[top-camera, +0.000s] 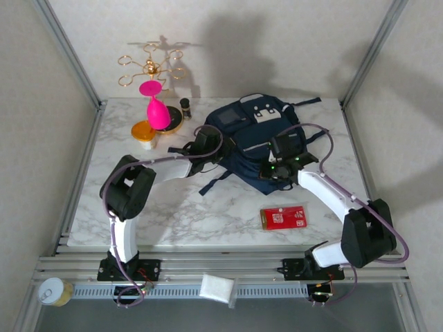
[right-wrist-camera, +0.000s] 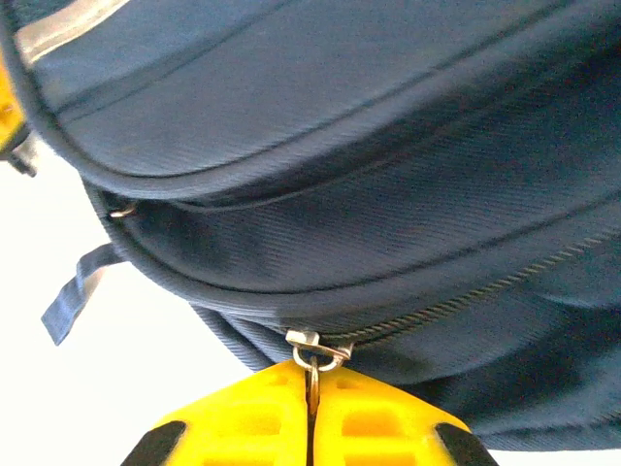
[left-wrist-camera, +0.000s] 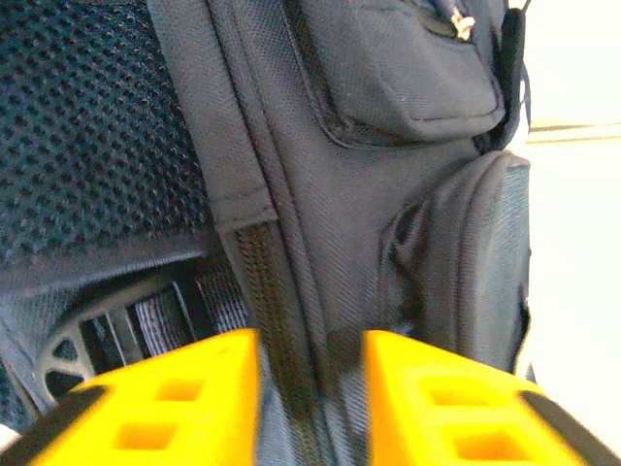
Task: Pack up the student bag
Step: Zip the student bag at the center of the table.
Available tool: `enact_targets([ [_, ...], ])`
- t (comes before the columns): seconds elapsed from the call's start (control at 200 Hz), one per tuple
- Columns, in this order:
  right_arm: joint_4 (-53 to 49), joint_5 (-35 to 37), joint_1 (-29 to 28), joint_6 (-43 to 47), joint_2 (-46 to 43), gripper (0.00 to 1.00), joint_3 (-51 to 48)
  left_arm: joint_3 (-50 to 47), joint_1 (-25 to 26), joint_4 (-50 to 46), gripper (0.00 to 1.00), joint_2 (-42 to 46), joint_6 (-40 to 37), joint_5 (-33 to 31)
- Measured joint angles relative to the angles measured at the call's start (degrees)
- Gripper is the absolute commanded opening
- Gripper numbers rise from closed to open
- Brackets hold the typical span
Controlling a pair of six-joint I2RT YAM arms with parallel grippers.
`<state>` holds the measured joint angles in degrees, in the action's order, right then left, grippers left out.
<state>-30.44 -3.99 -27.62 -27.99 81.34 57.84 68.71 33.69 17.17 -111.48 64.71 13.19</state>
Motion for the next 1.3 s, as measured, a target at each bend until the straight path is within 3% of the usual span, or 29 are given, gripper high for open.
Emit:
enact_targets([
  [0.1, 0.9, -1.7, -0.8, -1.0, 0.7, 0.0, 0.0, -5.1, 1.6, 2.7, 0.55, 4.0, 3.3, -0.6],
  [0.265, 1.6, -2.3, -0.8, -1.4, 0.7, 0.0, -0.2, -9.4, 8.8, 9.7, 0.5, 7.3, 12.1, -2.7],
  [0.36, 2.4, -2.3, -0.8, -1.4, 0.7, 0.0, -0.8, -9.2, 12.4, 11.3, 0.42, 6.4, 16.0, -4.3],
  [0.526, 2.8, -1.6, -0.8, -1.1, 0.7, 0.0, -1.1, -7.3, 13.8, 11.3, 0.3, 3.1, 19.9, -7.5],
  [0.706, 2.8, 0.3, -0.6, -0.6, 0.7, 0.0, -1.1, -7.3, 14.4, 10.1, 0.0, 2.7, 22.0, -10.7],
  [0.766, 2.6, 1.1, -0.3, -0.2, 0.7, 0.0, -1.1, -7.2, 14.6, 9.6, 0.0, 2.7, 21.9, -11.6],
  [1.031, -0.3, 4.7, 4.1, 1.0, -2.5, 0.0, -1.1, -8.9, 12.6, 5.8, 0.0, 5.9, 18.3, -12.7],
  [1.302, -0.7, 2.9, 7.5, 4.1, -3.1, 0.0, 0.0, -12.4, 1.7, -0.8, 0.0, 13.5, 8.9, -9.8],
])
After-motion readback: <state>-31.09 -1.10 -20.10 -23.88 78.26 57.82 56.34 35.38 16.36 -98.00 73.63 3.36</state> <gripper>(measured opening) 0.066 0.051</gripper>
